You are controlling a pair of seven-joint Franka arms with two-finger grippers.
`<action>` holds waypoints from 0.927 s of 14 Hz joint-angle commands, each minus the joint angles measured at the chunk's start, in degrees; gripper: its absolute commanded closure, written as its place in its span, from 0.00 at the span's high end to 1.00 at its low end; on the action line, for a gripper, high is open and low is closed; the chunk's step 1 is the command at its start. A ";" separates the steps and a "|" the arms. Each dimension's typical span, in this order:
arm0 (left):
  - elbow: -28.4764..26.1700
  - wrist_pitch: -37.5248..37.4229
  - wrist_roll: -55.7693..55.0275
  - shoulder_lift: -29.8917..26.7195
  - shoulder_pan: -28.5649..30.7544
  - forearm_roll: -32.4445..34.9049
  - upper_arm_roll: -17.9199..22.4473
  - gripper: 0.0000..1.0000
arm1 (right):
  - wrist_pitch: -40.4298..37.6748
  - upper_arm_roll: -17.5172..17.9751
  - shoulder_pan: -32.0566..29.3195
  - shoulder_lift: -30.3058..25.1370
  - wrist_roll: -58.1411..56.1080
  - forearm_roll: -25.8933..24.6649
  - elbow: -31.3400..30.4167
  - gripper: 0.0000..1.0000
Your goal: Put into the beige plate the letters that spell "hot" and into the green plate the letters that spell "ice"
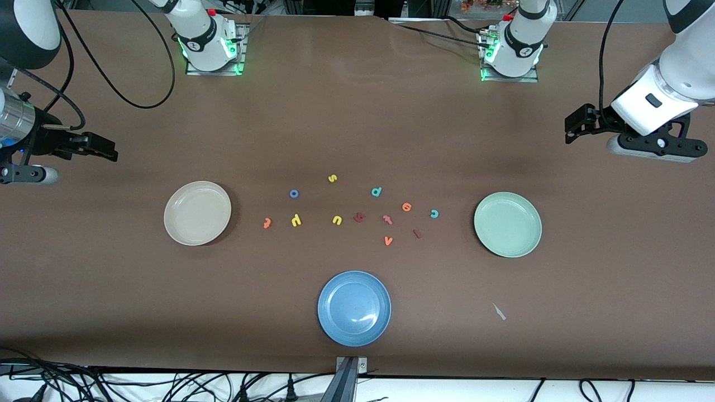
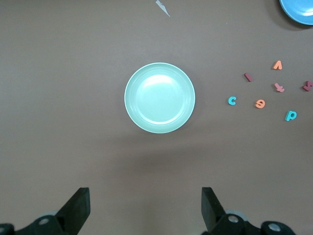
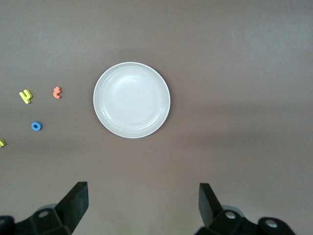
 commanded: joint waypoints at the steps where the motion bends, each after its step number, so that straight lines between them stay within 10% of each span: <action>1: 1.45 -0.48 1.39 0.61 0.23 -1.49 0.11 1.00 | -1.03 0.16 0.09 0.63 -0.33 -0.13 1.34 1.00; 13: 1.45 -0.48 1.39 0.61 0.23 -1.49 0.11 1.00 | -1.12 0.34 0.44 0.63 0.29 -0.13 1.25 1.00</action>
